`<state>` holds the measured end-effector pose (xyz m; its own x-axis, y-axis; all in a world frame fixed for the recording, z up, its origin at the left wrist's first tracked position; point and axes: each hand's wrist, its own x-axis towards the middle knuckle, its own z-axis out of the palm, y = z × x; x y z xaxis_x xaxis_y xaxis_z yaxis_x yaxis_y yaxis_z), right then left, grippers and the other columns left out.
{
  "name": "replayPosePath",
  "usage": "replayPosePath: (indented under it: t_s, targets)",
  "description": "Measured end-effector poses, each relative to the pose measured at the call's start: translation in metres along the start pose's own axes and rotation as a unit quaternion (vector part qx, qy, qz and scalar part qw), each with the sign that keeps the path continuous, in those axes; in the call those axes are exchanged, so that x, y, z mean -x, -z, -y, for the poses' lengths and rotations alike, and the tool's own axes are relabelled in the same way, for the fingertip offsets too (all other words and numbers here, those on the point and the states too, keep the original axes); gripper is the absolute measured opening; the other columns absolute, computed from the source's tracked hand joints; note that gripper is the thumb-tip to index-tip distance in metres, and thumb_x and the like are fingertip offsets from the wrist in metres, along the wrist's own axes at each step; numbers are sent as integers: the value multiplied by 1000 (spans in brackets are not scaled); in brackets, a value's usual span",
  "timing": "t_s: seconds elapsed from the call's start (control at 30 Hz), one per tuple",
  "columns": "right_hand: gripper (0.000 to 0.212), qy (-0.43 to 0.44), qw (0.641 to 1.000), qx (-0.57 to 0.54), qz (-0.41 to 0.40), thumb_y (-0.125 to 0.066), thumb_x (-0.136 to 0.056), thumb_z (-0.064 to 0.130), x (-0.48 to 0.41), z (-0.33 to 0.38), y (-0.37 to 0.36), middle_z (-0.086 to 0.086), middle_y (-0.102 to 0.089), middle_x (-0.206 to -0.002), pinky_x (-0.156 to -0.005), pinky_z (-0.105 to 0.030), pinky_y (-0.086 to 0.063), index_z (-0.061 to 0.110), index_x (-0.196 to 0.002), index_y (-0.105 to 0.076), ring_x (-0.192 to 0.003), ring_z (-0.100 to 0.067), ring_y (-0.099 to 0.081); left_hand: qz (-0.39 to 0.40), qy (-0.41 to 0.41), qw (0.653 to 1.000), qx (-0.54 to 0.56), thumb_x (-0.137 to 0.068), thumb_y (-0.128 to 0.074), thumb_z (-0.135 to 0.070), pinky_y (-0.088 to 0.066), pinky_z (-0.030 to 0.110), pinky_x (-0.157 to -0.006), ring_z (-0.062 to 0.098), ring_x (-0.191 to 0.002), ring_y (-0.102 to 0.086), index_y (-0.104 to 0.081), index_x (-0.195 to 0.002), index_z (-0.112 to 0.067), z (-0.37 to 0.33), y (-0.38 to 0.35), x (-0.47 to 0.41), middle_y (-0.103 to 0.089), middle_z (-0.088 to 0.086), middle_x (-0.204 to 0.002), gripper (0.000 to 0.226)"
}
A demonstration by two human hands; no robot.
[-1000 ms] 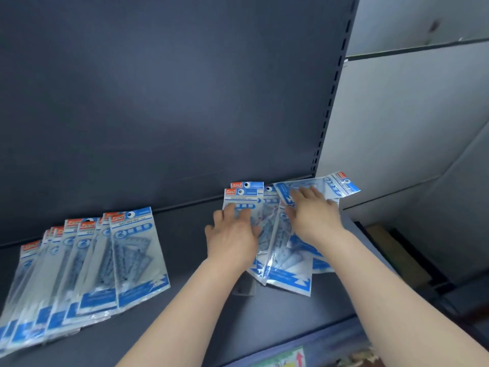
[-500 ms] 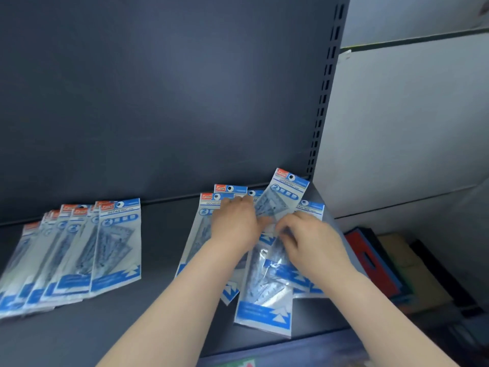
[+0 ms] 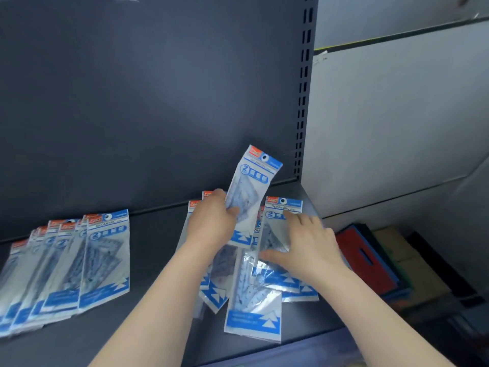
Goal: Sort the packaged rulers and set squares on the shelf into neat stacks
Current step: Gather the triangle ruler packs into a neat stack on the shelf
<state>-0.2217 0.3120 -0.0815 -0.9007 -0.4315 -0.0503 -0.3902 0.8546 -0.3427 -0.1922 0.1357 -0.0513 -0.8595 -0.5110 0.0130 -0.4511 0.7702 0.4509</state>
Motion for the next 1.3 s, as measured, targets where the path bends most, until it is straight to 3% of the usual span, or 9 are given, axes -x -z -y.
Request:
replayPosePath:
  t_s: [0.2, 0.3, 0.4, 0.47, 0.6, 0.77, 1.07, 1.17, 1.3]
  targets:
    - [95, -136, 989, -49, 35, -72, -44, 75, -1, -34, 18, 5, -56, -119, -80, -37, -47, 26, -119, -42, -111, -22, -54, 15, -9, 1000, 20, -96, -53, -28, -31, 31, -52, 19, -66, -49, -46, -84, -18, 4, -4, 9, -49, -3, -73, 17]
    - [65, -151, 986, -15, 74, -70, -63, 67, 0, -38, 29, 4, -65, -111, -70, -30, -44, 28, -111, -52, -99, -21, -62, 12, -27, 999, 40, -94, -55, -29, -32, 31, -52, 22, -70, -53, -49, -85, -17, -2, -8, 13, -54, -1, -76, 16]
    - [38, -119, 992, 37, -27, -63, -82, 34, 1, -26, 35, -3, -65, -112, -70, -31, -38, 22, -115, -49, -103, -29, -61, 8, -54, 997, 61, -93, -58, -31, -32, 29, -51, 16, -67, -54, -49, -82, -21, -10, -11, 13, -56, -4, -75, 17]
    - [41, -109, 991, -1, -80, -56, -86, 18, 3, -19, 38, -7, -64, -115, -73, -34, -40, 20, -125, -44, -105, -32, -60, 3, -61, 996, 64, -91, -58, -31, -38, 31, -53, 18, -69, -56, -50, -82, -21, -13, -11, 13, -58, -3, -75, 16]
    - [34, -64, 977, -132, -155, -47, -90, 11, 8, 2, 43, -6, -64, -115, -78, -36, -43, 21, -123, -53, -103, -33, -58, -9, -47, 994, 95, -89, -59, -30, -51, 38, -67, 21, -75, -60, -55, -88, -18, -6, 0, 17, -62, -4, -81, 13]
    - [36, -27, 957, -215, -194, -42, -94, 8, 6, 44, 34, -7, -57, -116, -83, -37, -41, 18, -126, -54, -105, -32, -55, -61, 14, 984, 167, -90, -61, -26, -48, 34, -70, 17, -85, -60, -54, -98, -26, 38, 27, 33, -63, -10, -92, 10]
    - [45, 46, 965, -251, -54, -46, -89, 12, -3, 159, -30, 0, -65, -119, -87, -36, -49, 27, -130, -54, -106, -26, -59, -97, 191, 977, 17, -89, -63, -36, -44, 37, -78, 33, -111, -59, -45, -129, -17, 174, 90, 63, -64, 7, -120, 47]
    - [41, 54, 956, -287, -18, -45, -89, 9, -6, 189, -43, 2, -67, -111, -77, -29, -44, 28, -123, -59, -97, -23, -60, -97, 187, 976, -61, -89, -63, -38, -44, 39, -89, 33, -120, -53, -41, -138, -16, 200, 96, 73, -52, 11, -132, 58]
    - [39, 66, 936, -345, -2, -50, -90, 10, -19, 235, -55, -1, -68, -113, -77, -27, -44, 20, -127, -57, -100, -24, -62, -129, 146, 981, -17, -94, -56, -31, -41, 38, -91, 31, -119, -50, -48, -135, -16, 218, 99, 77, -50, 10, -131, 45]
